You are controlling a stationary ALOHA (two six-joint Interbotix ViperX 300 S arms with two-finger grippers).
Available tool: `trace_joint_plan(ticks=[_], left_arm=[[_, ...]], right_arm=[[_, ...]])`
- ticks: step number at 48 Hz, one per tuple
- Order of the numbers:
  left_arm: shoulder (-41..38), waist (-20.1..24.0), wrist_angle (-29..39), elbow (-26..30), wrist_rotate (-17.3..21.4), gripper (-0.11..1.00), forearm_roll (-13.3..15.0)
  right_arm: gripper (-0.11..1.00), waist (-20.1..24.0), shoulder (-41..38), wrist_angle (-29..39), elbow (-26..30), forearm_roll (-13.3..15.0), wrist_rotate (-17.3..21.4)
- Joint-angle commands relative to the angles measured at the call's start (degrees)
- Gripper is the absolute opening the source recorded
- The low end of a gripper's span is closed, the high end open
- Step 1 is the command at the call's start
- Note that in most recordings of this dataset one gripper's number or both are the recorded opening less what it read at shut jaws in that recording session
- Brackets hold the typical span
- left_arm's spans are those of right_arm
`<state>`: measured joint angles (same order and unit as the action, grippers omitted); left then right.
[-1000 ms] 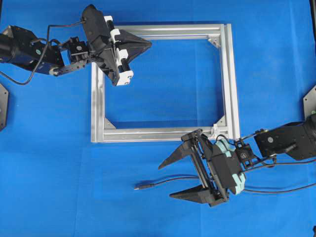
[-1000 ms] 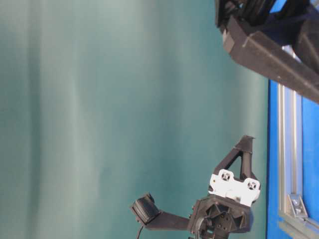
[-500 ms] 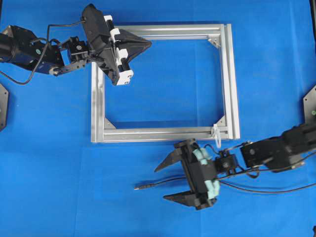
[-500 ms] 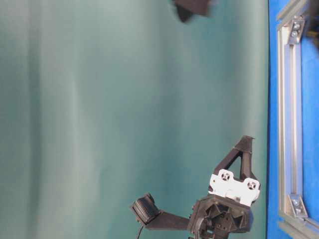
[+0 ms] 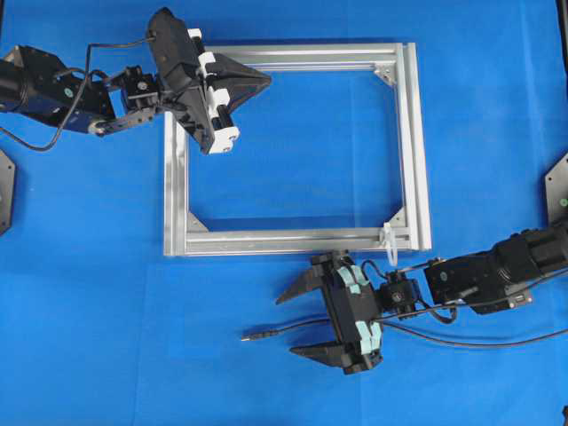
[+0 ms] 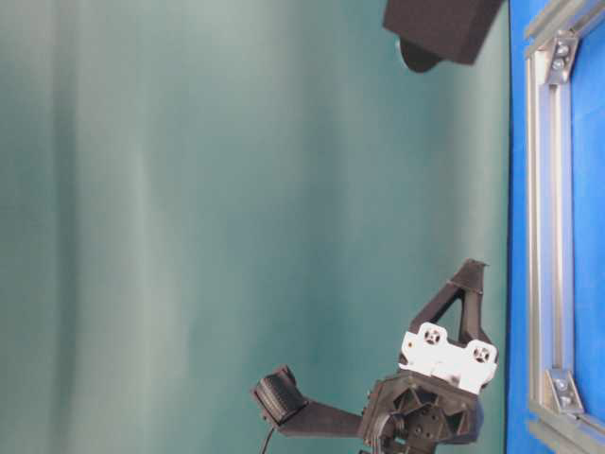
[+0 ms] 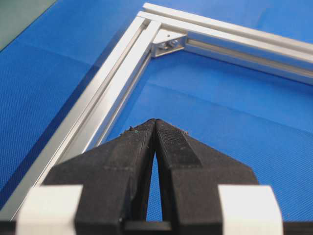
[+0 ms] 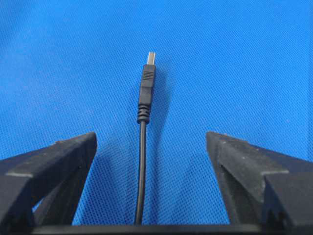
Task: Insert the wire through the string loop located on the right side.
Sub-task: 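Close the right gripper on the cable just behind the USB plug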
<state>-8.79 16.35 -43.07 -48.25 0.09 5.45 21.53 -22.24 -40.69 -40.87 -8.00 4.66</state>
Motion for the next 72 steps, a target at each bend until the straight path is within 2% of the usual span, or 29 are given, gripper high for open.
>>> trace_joint_plan(ticks=[1, 5, 11, 15, 18, 33, 44, 57, 72], left_arm=[[1.8, 0.1, -0.2, 0.4, 0.0, 0.0, -0.1], [1.8, 0.1, -0.2, 0.4, 0.0, 0.0, -0.2], [1.8, 0.2, -0.3, 0.4, 0.0, 0.0, -0.1], [1.8, 0.3, -0.3, 0.5, 0.0, 0.0, -0.1], [1.8, 0.2, -0.3, 0.5, 0.0, 0.0, -0.1], [1.8, 0.3, -0.3, 0.5, 0.0, 0.0, -0.1], [1.8, 0.3, -0.3, 0.7, 0.0, 0.0, -0.1], [1.8, 0.2, -0.3, 0.7, 0.0, 0.0, -0.2], [1.8, 0.3, -0.3, 0.6, 0.0, 0.0, -0.2]], right_arm=[[0.8, 0.2, 1.1, -0.4, 0.8, -0.3, 0.1], [0.62, 0.2, 1.1, -0.4, 0.8, -0.3, 0.0], [0.22, 0.2, 1.1, -0.5, 0.4, -0.2, -0.2], [0.05, 0.2, 1.1, -0.5, 0.4, -0.3, -0.2], [-0.02, 0.2, 1.1, -0.4, 0.4, -0.2, -0.2], [-0.03, 0.2, 1.8, 0.4, 0.4, -0.2, -0.1], [-0.03, 0.2, 7.0, 5.1, 0.2, -0.2, -0.3], [-0.03, -0.3, 14.9, 14.6, 0.4, -0.2, -1.8], [-0.03, -0.3, 15.2, 15.2, 0.3, -0.1, -2.0]])
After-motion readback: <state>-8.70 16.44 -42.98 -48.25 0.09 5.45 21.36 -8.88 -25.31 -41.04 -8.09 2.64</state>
